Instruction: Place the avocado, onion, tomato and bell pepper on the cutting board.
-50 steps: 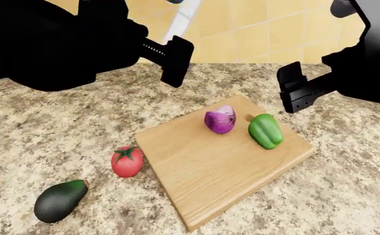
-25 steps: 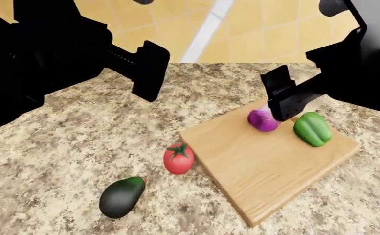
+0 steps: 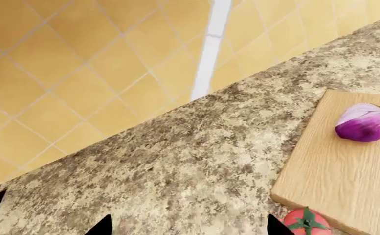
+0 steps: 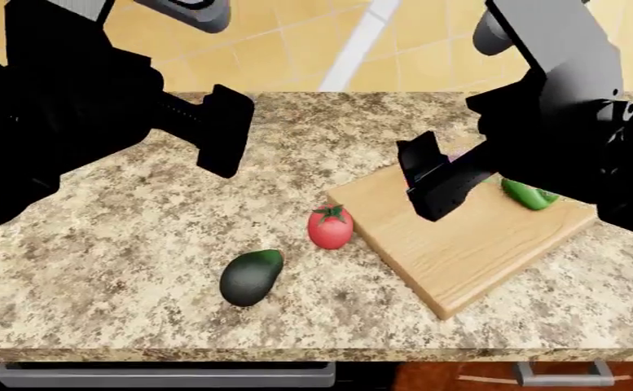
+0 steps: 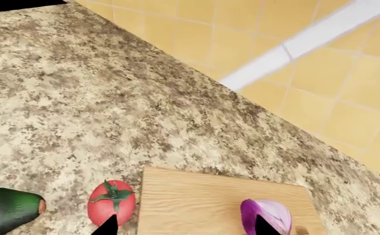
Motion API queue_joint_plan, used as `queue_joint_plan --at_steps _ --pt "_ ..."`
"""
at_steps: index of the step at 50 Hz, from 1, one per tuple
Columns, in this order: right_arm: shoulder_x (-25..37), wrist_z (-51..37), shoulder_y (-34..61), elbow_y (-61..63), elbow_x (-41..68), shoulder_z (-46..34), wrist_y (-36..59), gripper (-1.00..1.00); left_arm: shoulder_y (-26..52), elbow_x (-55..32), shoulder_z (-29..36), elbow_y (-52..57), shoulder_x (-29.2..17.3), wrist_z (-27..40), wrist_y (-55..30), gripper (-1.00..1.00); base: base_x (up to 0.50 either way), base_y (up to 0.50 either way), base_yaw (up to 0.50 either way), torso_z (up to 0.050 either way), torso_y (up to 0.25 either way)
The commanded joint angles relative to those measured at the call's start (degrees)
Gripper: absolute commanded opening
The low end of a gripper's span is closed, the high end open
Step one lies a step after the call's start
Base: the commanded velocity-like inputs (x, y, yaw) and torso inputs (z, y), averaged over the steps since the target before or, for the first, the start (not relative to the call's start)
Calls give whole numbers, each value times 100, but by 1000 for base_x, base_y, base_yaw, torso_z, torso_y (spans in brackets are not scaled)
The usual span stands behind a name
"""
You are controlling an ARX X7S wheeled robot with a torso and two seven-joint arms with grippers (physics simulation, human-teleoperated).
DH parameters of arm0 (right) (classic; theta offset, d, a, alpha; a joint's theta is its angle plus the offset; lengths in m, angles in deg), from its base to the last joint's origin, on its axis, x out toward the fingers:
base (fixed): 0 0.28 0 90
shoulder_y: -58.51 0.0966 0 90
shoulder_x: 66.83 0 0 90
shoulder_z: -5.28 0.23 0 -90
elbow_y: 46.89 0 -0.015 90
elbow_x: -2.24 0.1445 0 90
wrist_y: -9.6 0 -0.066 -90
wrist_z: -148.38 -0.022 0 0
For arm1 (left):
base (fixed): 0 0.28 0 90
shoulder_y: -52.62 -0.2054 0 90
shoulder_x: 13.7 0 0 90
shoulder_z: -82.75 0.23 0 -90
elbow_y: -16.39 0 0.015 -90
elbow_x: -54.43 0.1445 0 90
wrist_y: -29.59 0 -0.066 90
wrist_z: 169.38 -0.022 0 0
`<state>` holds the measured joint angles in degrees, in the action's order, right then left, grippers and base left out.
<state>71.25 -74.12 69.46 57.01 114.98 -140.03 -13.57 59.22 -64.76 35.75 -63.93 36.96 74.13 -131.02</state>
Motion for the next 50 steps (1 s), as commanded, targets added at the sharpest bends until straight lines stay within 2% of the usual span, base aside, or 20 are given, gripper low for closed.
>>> queue_joint_plan --at_steps 1,5,9,16,20,22,34,43,50 --pt "-268 129 -171 53 -145 -99 -47 100 -159 383 139 -120 -25 -107 -96 100 0 500 0 0 0" --pt "-370 36 -176 -48 -61 -187 -49 100 -62 651 88 -221 -47 -149 -72 100 0 250 0 0 0" --pt "-430 -319 -157 -382 215 -454 30 100 34 1312 18 -223 -30 -314 -9 100 0 0 0 0 0" --pt "-629 -333 -100 -780 443 -596 70 100 192 2432 19 -183 93 -733 211 100 0 0 0 0 0" --pt "-722 -352 10 -1123 492 -741 213 100 185 2500 37 -203 154 -756 259 100 0 0 0 0 0" --pt "-746 -454 1 -1209 928 -827 203 100 179 2596 79 -226 183 -803 266 100 0 0 0 0 0" --pt "-1251 -716 452 -2301 1671 -1226 286 100 59 2776 168 -295 240 -991 357 100 0 0 0 0 0" --pt "-1523 -379 538 -2847 1141 -1316 417 100 17 2826 204 -320 237 -1087 386 100 0 0 0 1 0" --pt "-1655 -64 359 -2813 741 -1324 386 100 5 2868 206 -344 228 -1115 429 100 0 0 0 0 0"
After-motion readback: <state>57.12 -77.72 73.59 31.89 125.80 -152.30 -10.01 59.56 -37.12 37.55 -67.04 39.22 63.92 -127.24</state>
